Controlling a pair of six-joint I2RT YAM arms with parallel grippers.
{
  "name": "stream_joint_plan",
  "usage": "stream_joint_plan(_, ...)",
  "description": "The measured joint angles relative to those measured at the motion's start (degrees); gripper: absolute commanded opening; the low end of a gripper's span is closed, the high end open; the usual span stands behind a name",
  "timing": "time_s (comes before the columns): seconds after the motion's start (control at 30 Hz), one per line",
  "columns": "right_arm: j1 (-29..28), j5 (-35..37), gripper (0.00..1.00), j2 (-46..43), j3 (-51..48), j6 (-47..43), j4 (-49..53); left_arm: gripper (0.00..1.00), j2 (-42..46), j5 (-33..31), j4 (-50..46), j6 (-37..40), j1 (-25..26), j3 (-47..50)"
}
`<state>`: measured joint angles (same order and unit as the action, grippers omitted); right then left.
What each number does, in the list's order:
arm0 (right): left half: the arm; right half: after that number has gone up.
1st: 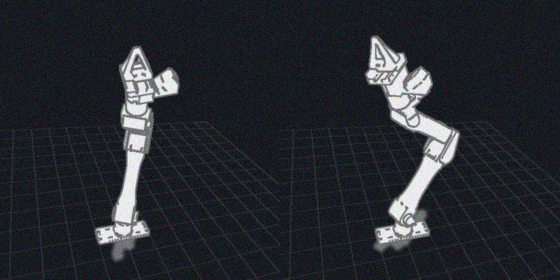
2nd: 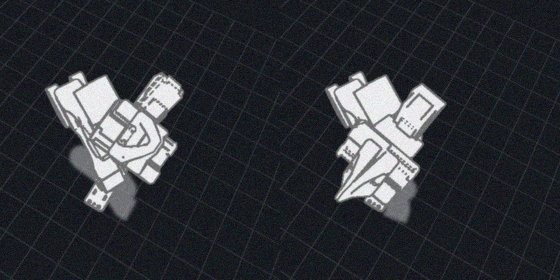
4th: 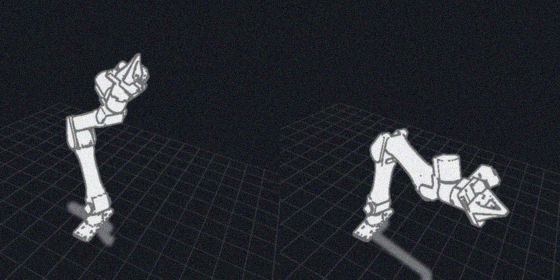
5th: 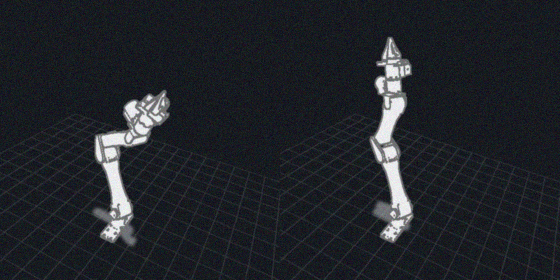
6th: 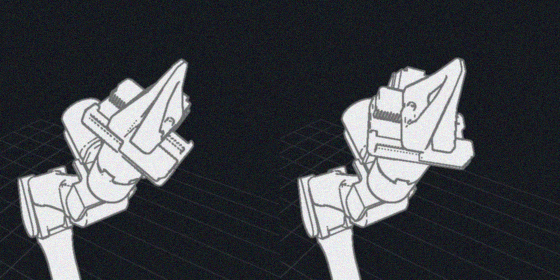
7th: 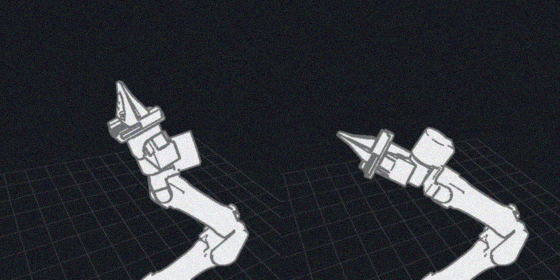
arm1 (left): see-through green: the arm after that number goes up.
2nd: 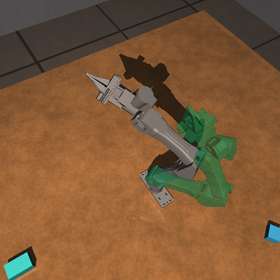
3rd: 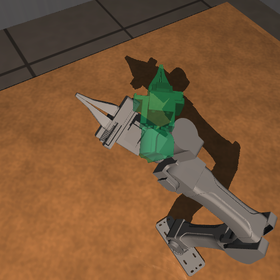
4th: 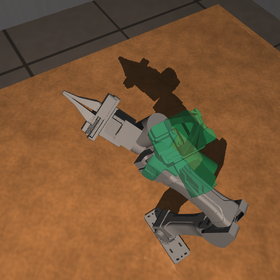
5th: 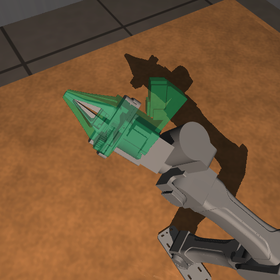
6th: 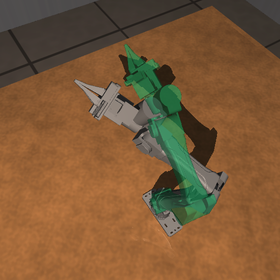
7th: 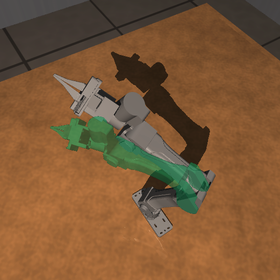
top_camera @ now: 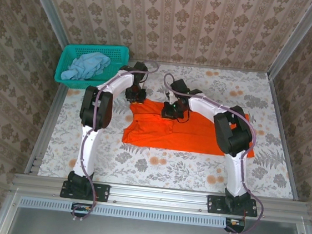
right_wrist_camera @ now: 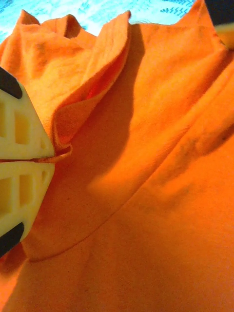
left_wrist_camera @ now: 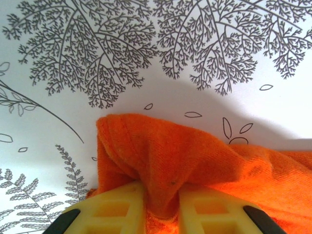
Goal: Fold and stack the t-shirts
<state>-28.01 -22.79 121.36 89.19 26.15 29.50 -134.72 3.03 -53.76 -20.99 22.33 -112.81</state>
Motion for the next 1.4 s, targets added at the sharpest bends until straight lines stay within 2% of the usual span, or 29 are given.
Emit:
stream_joint_plan(0.3,-0.68,0.11,0.15,-5.29,-9.31,-4.87,-4.04,0.21,0.15,0.55,0.39,0.0,-0.22,0.37)
stream_joint_plan(0.4,-1.38,1.33,0.24,-5.7,-11.82,-6.71,-4.24,0.21,0.2,0.85,0.48,-0.02,-0.31,0.5)
stream_joint_plan(0.7,-2.16,4.79,0.37,-11.19,-19.02,-8.22,-8.66,0.26,0.22,2.19,0.9,0.02,-0.59,0.68)
stream_joint_plan(0.97,-1.07,3.08,0.35,-16.46,-22.03,-4.26,-14.1,0.3,0.33,3.58,1.14,0.13,-0.68,0.7)
stream_joint_plan(1.1,-0.74,1.31,0.29,-16.09,-20.85,-0.09,-15.28,0.31,0.72,3.67,1.57,0.26,-0.72,1.11)
stream_joint_plan(1.3,-0.9,-0.61,0.19,-7.93,-12.59,4.98,-15.43,0.3,0.72,3.85,1.73,0.66,-0.9,1.29)
stream_joint_plan(1.4,-1.01,-1.03,0.17,-4.92,-12.0,5.64,-13.97,0.23,0.85,3.58,1.92,0.9,-1.01,1.66)
